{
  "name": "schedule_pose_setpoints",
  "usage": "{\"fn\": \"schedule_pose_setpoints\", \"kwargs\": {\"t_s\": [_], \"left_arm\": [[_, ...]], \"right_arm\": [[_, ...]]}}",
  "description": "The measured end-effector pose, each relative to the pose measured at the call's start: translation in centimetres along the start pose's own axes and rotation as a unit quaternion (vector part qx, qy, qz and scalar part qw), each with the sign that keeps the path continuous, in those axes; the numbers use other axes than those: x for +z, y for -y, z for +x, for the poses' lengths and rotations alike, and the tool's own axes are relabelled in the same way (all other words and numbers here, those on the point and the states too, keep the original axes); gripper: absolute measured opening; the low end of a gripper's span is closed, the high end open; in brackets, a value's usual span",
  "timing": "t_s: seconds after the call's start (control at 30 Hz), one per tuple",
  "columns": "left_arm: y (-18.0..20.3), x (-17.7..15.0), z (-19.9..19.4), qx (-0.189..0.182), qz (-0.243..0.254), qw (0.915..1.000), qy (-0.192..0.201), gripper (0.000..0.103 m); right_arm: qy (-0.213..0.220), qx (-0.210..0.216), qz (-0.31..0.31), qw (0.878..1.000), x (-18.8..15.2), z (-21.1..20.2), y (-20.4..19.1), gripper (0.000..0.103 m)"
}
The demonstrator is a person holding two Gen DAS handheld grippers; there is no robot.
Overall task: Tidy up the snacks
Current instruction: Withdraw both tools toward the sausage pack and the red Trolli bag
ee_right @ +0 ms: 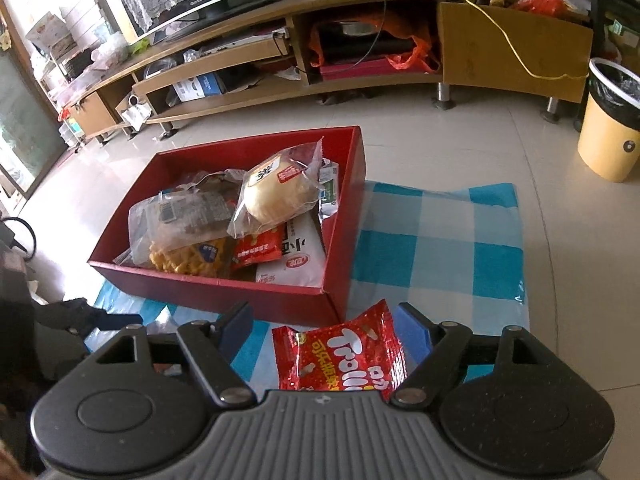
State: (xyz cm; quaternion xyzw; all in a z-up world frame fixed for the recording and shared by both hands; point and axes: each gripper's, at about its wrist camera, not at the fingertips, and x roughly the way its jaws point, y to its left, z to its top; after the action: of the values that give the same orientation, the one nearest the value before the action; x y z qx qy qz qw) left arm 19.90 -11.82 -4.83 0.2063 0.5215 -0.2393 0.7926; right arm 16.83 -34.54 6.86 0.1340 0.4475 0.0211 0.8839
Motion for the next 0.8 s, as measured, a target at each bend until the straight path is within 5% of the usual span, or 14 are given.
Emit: {"fn": "schedule_pose_setpoints", "kwargs": {"t_s": [0.33, 0.8], "left_arm": [[0.7, -3.3, -1.6, -0.008, -0.018, 0.9998, -0.001, 0.079], [1.0, -4.6, -3.9, -0.017, -0.081, 0.9965, 0.01, 0.075]], "right_arm": [[-0.005, 0.009, 0.001, 1.0, 0.0, -0.1, 0.3, 0.077], [-0.049, -0.012, 0.014, 0.999, -1.1, 1.7, 2.8, 0.077]]}}
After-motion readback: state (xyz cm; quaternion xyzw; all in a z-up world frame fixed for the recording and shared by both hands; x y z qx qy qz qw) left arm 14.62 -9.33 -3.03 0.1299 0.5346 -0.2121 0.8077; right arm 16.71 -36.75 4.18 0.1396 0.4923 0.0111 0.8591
